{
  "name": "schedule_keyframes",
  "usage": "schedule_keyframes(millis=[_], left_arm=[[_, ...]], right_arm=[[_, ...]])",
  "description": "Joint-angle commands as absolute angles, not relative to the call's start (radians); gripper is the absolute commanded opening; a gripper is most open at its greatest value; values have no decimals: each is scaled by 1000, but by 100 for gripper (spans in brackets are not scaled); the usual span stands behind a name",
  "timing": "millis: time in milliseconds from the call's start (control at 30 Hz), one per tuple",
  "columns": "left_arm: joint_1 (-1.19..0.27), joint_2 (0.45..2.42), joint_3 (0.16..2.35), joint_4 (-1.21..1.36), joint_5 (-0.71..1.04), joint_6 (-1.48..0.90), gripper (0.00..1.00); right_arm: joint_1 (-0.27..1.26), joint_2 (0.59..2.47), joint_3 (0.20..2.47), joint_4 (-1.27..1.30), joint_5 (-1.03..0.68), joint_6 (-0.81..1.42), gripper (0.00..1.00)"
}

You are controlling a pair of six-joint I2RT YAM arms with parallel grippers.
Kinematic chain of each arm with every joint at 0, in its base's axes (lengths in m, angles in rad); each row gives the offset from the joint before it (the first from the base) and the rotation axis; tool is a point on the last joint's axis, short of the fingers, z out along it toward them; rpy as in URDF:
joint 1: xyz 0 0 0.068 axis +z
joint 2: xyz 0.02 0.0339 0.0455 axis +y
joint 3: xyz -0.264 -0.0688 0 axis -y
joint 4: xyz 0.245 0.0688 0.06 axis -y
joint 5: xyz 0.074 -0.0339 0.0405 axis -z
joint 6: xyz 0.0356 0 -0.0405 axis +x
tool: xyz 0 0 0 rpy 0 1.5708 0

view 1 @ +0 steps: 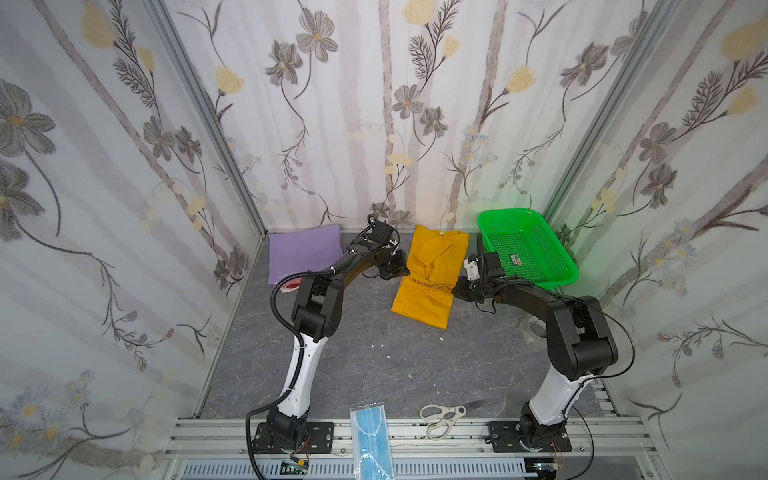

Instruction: Fold and stack the t-shirts

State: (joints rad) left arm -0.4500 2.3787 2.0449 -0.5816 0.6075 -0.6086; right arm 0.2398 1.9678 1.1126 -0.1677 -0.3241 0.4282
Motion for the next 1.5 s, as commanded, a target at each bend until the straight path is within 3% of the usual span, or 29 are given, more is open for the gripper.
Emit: schedule_keyframes(millis=[0,267,333,367,400,433,467,600,800,967,1167,1467], left_arm=[[-446,2428,2121,-641,632,-598,0],[-436,2506,2234,-666,623,-618,0],[-431,2532,2271,-661,639,-629,5],[-429,2541,2283,-646,661,-633,28],[-424,2544,2288,-615,679,-642,61],[-421,2531,2268,-551,703,-654,88],[-416,2511,2235,-482,730,-667,100],[-382,2406,2113,-303,787,-685,100],[-338,2121,1655,-151,744,-699,100],[-343,1861,1240,-70,652,-724,100],[-330,1626,976,-157,522,-704,100],[-393,1540,808,-174,568,-698,100]], right_arm=[[236,2005,1154,-175,-357,411,0],[216,2063,1222,-184,-348,423,0],[212,2073,1245,-196,-332,427,18],[210,2072,1253,-199,-325,425,33],[210,2066,1260,-198,-321,418,55],[210,2051,1263,-194,-319,406,68],[211,2033,1261,-189,-314,395,74],[223,1939,1209,-173,-320,381,89],[302,1938,1160,-119,-425,406,97],[370,2053,1190,-59,-471,446,99],[472,2132,1159,-58,-497,472,100],[600,1894,829,82,-487,539,100]])
